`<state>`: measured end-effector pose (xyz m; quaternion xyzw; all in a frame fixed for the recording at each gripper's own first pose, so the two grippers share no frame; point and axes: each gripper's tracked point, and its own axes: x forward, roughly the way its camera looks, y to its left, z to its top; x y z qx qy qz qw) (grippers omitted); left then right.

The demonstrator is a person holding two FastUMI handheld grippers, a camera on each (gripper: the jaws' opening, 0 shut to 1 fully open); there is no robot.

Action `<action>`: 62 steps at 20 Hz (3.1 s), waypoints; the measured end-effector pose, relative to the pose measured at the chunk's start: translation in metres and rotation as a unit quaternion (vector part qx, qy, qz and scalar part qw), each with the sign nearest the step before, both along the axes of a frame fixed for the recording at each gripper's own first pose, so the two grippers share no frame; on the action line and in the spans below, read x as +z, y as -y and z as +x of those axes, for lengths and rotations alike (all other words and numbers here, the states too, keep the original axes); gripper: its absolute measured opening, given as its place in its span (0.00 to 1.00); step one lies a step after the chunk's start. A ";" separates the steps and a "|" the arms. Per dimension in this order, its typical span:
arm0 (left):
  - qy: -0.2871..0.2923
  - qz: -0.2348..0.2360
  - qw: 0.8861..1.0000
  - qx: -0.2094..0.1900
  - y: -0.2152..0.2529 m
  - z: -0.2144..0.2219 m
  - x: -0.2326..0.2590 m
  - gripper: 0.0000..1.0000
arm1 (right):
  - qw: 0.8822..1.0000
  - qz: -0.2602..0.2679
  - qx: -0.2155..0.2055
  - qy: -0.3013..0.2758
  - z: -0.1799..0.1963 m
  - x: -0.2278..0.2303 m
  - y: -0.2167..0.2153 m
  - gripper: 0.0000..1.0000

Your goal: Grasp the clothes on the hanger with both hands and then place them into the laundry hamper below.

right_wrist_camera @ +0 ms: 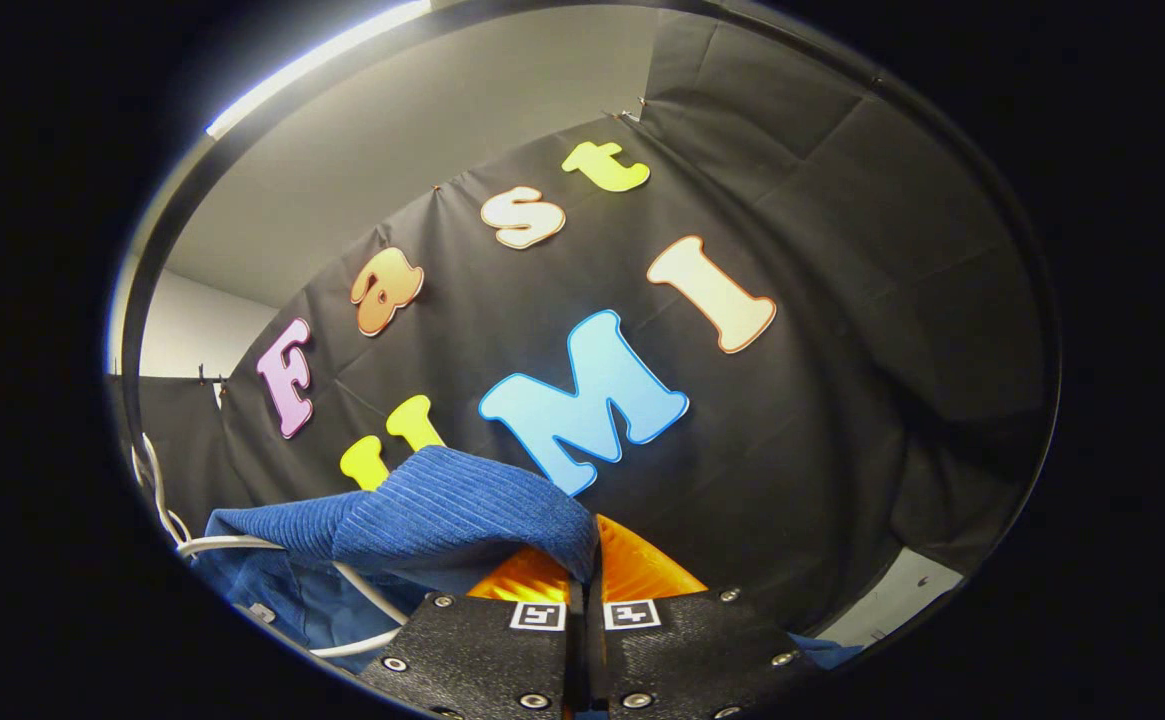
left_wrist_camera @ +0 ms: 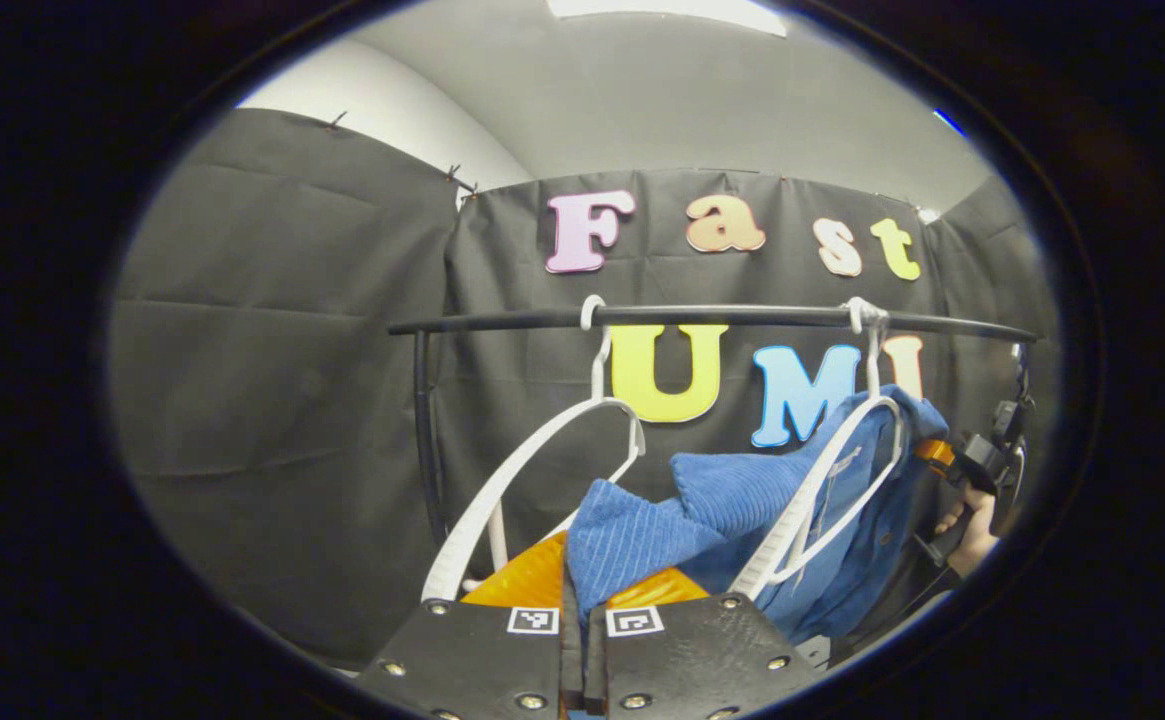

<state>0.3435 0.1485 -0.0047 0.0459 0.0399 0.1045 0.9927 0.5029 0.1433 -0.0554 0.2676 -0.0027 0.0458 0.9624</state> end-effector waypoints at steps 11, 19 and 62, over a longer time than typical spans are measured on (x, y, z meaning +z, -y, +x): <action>-0.049 -0.067 0.995 -0.056 -0.025 0.049 -0.057 0.02 | 0.997 -0.065 -0.035 -0.020 0.033 -0.043 0.009 0.00; -0.093 -0.093 0.991 -0.020 -0.035 0.016 -0.116 0.02 | 0.988 -0.143 -0.029 -0.043 -0.008 -0.081 0.015 0.00; -0.279 -0.063 0.935 -0.211 0.133 -0.193 -0.357 0.04 | 0.893 -0.292 0.061 -0.337 -0.401 -0.289 0.033 0.00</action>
